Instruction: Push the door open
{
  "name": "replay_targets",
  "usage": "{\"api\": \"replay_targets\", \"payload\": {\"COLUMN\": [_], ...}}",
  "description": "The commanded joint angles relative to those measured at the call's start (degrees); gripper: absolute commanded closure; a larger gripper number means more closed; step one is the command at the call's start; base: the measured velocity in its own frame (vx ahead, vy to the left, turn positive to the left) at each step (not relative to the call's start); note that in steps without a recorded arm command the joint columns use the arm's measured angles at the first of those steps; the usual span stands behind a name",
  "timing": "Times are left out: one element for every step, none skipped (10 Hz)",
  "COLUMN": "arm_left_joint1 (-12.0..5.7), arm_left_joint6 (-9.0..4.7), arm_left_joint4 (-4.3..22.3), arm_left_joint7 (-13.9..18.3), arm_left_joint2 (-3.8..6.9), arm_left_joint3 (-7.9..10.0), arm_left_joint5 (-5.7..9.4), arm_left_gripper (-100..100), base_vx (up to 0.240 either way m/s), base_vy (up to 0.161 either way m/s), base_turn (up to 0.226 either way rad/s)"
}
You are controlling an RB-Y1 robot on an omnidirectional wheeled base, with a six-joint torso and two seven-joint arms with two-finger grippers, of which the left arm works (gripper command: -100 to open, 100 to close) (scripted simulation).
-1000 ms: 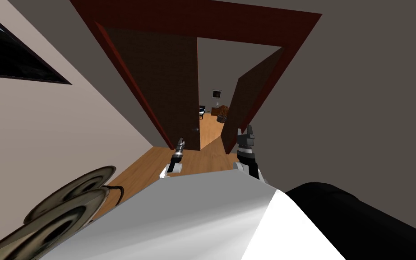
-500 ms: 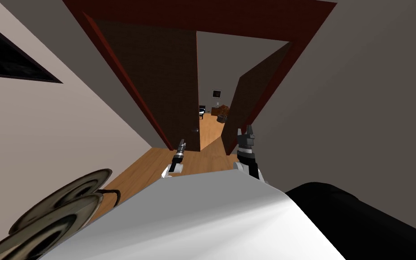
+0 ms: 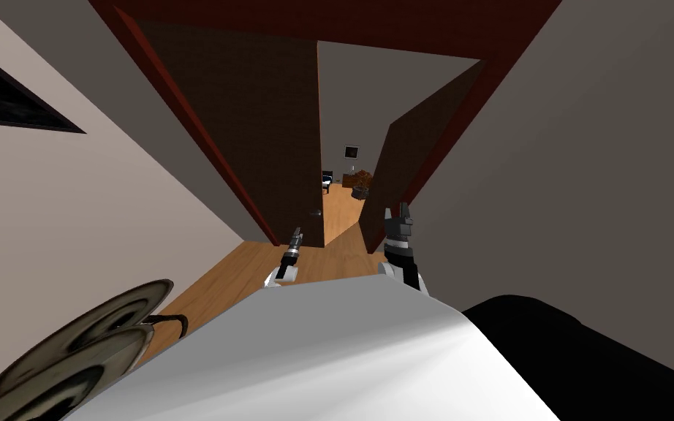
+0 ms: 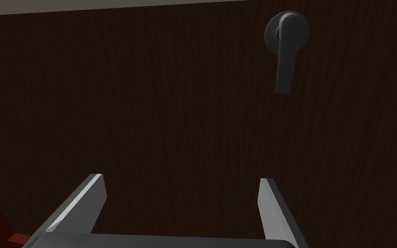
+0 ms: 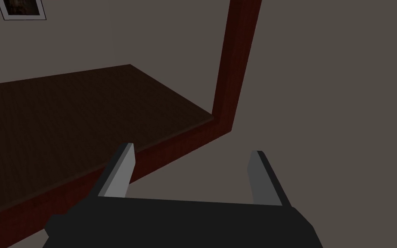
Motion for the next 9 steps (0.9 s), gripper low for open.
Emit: {"api": "replay_targets", "payload": {"arm_left_joint1": [-0.73,-1.23,-1.73,-2.22,-2.66,-3.09,-3.96,-3.96,-4.39], "arm_left_joint6": [-0.37,-0.6,-0.83,-1.04,-1.24,-1.43,-1.82,-1.82,-2.01], "arm_left_joint4": [1.9,3.3,4.7,6.1,7.3,8.5,10.9,10.9,12.1], "arm_left_joint7": [0.0,0.1,0.2,0.3,0.4,0.4,0.6,0.6,0.7], "arm_left_joint2": [-0.17,-0.27,-0.36,-0.45,-0.56,-0.67,-0.89,-0.89,-1.0], "arm_left_joint3": [-0.05,-0.11,-0.17,-0.23,-0.29,-0.34,-0.45,-0.45,-0.5], "arm_left_joint5": [-0.09,-0.16,-0.24,-0.31,-0.38,-0.44,-0.57,-0.57,-0.64], "arm_left_gripper": [-100,-100,-100,-100,-100,-100,-100,-100,-100], "base_vx": [0.053,0.074,0.092,0.102,0.097,0.098,0.14,0.111,0.069], "base_vy": [0.008,0.002,0.006,0.012,0.01,0.001,-0.007,-0.01,-0.006], "base_turn": [-0.002,-0.004,0.0,-0.001,-0.002,-0.003,-0.002,0.001,0.0]}}
